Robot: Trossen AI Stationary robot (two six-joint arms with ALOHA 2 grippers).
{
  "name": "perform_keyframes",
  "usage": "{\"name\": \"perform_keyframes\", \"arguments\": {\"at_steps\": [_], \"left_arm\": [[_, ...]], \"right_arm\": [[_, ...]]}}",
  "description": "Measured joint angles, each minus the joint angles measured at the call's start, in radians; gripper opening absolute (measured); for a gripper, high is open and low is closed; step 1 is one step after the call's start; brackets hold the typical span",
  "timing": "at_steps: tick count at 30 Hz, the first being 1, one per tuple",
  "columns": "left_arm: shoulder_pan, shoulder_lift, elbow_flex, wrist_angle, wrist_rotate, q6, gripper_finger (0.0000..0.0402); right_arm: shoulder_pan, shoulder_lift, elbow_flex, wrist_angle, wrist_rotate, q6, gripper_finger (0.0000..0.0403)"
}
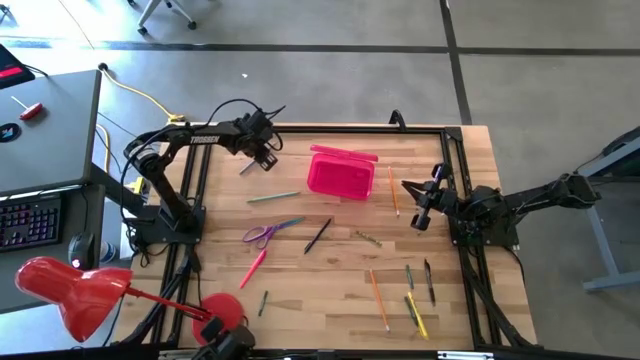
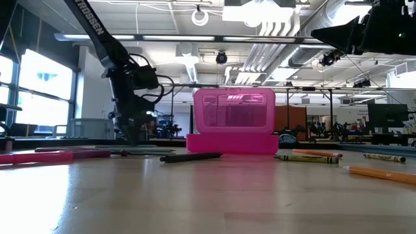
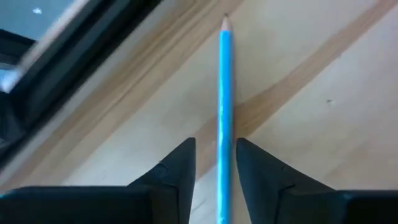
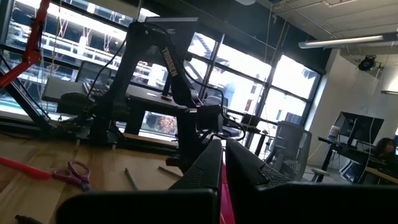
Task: Pick & place school supplies into a supply box
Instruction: Put the blue pencil into the pink supply box
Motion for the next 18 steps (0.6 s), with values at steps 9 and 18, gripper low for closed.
{"name": "perform_keyframes", "arguments": {"at_steps": [9,18], "left_arm": [[0.024,0.033,0.002,0.012,0.078,-0.090,0.0142],[0.006,0.039,0.000,0.028,0.126,-0.148,0.0034]], "right_arm": [[0.000,0.000,0.000,0.000,0.000,0.000,0.0000],[0.000,0.000,0.000,0.000,0.000,0.000,0.0000]]}}
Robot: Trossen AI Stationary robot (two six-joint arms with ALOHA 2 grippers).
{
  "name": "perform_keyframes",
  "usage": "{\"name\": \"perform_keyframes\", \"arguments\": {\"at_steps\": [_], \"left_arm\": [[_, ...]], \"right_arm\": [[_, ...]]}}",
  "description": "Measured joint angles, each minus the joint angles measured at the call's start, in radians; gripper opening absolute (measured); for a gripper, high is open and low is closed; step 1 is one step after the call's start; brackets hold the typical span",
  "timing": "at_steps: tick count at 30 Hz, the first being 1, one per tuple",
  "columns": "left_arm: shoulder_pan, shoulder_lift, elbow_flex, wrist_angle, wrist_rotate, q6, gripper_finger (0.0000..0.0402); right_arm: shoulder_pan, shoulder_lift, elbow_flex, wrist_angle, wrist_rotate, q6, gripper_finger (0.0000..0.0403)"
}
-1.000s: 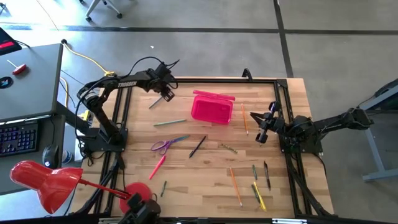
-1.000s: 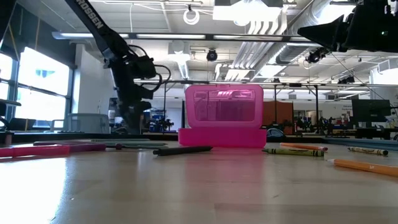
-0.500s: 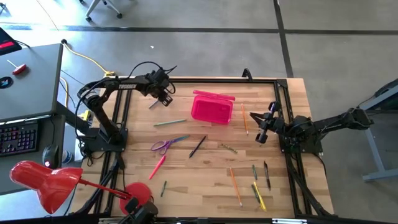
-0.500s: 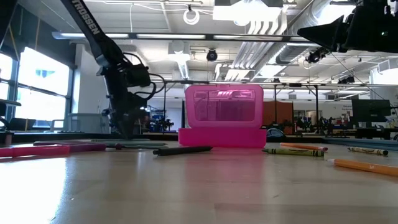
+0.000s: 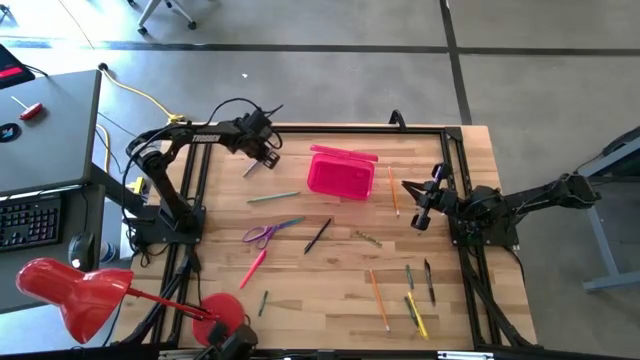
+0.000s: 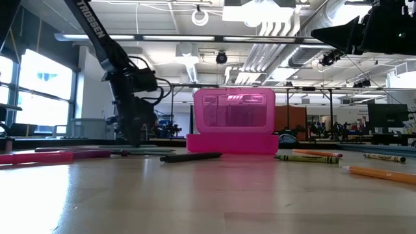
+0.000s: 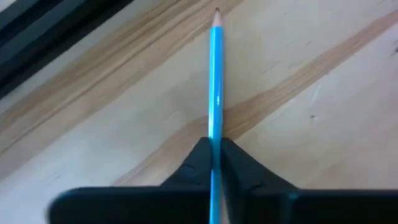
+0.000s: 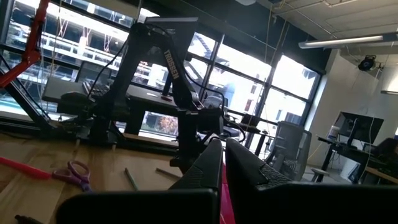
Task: Pick & place school supplies into a supply box
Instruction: Put the blue pencil into the pink supply box
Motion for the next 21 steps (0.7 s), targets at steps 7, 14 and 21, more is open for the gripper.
{"name": "perform_keyframes", "arguments": {"at_steps": [7,14,21], "left_arm": [[-0.079,0.002,0.002,0.031,0.139,-0.058,0.0030],[-0.248,0.002,0.000,0.047,0.015,-0.135,0.0047],[-0.364,0.025,-0.002,0.125,-0.077,-0.189,0.0063]], "right_arm": [[0.000,0.000,0.000,0.000,0.000,0.000,0.0000],[0.000,0.000,0.000,0.000,0.000,0.000,0.0000],[0.000,0.000,0.000,0.000,0.000,0.000,0.0000]]}}
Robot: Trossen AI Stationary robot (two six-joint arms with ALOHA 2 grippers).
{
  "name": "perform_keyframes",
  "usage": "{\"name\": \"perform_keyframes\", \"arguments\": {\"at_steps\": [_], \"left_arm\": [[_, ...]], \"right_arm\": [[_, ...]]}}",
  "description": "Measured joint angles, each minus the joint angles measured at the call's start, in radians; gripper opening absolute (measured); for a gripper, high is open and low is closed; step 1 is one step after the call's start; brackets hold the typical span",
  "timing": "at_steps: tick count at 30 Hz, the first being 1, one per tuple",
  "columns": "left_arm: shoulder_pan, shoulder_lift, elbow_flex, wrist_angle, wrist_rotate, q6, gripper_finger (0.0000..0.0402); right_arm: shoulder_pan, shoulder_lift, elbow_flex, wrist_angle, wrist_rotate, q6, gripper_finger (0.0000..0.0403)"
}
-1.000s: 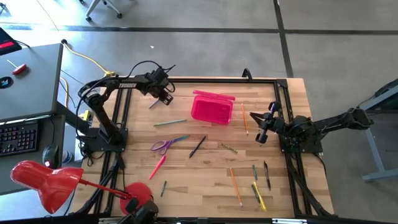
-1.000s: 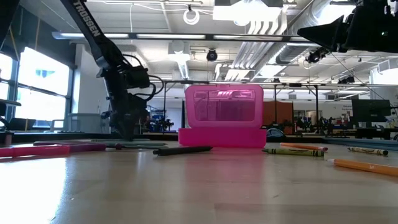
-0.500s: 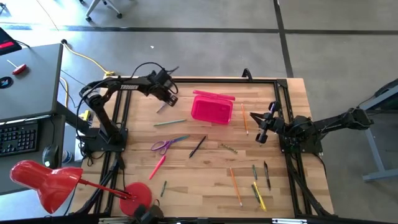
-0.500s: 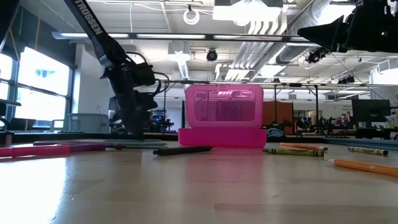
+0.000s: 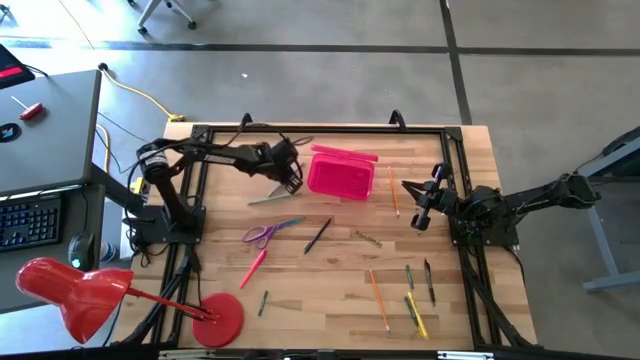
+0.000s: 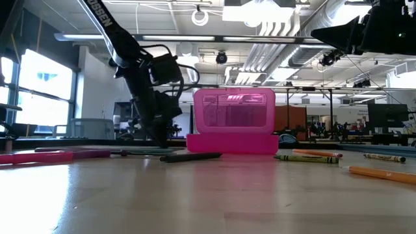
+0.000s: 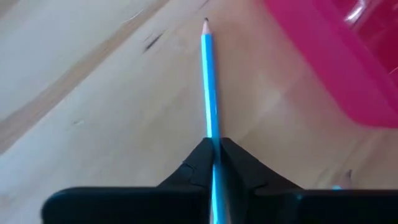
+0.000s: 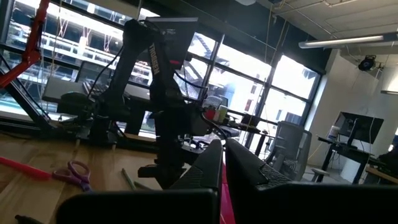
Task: Pick & place school supplies into a supply box
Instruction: Put the blue pencil into the pink supply box
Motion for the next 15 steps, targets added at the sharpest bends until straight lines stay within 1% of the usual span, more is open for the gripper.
{"name": "perform_keyframes", "arguments": {"at_steps": [5,8,11,15], "left_arm": [[-0.018,0.055,0.000,0.044,-0.014,-0.042,0.0117],[-0.019,0.076,0.000,0.079,-0.065,-0.076,0.0144],[-0.026,0.088,0.001,0.113,-0.101,-0.123,0.0152],[-0.038,0.112,0.001,0.170,-0.122,-0.180,0.0147]], "right_arm": [[0.000,0.000,0.000,0.000,-0.001,0.000,0.0000],[0.000,0.000,0.000,0.000,-0.002,-0.007,0.0000],[0.000,0.000,0.000,0.000,-0.002,-0.021,0.0000],[0.000,0.000,0.000,0.000,-0.003,-0.025,0.0000]]}}
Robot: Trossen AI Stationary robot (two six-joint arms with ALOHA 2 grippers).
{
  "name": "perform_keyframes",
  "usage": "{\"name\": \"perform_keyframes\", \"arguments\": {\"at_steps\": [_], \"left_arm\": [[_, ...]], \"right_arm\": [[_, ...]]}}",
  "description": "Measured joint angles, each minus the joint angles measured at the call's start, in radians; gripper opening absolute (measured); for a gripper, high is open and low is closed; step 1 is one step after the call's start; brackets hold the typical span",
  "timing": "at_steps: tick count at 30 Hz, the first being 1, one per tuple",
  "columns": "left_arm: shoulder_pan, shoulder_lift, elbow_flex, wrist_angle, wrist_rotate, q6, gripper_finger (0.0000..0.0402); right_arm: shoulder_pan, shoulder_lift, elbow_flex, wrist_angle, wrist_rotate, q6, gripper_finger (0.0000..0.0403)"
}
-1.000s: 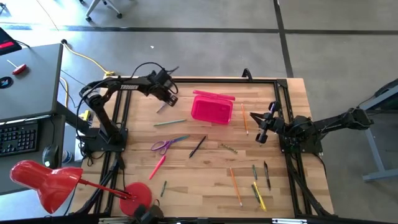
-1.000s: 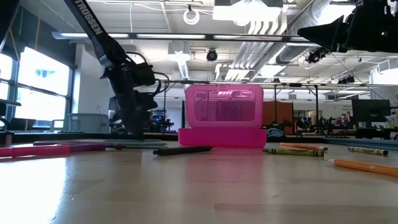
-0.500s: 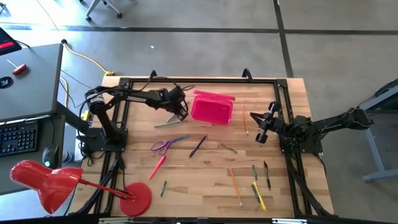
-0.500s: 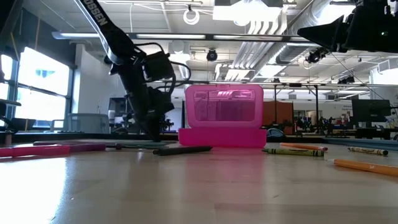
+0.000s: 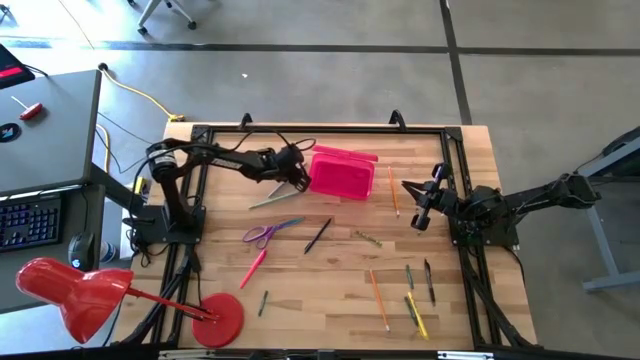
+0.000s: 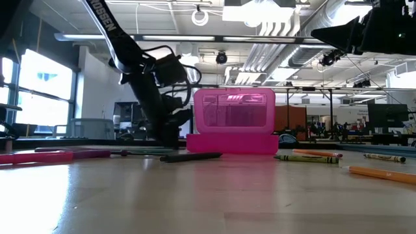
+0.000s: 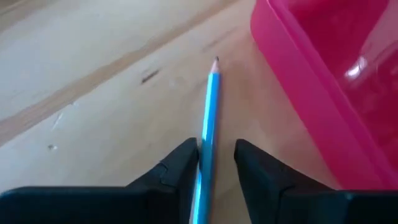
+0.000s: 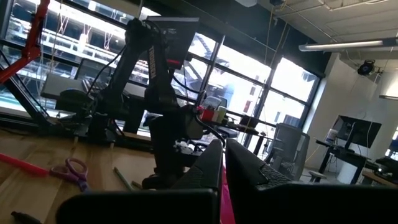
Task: Pick & place school supplies into a supply box
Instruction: Put the blue pencil into the pink supply box
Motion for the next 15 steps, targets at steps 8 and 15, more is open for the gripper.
{"name": "perform_keyframes", "arguments": {"at_steps": [8,15], "left_arm": [[-0.031,0.053,-0.017,-0.002,-0.068,-0.068,0.0128],[-0.069,0.052,-0.125,0.156,-0.110,-0.182,0.0127]], "right_arm": [[0.000,0.000,0.000,0.000,0.001,0.000,0.0000],[0.000,0.000,0.000,0.000,0.002,0.000,0.0000]]}}
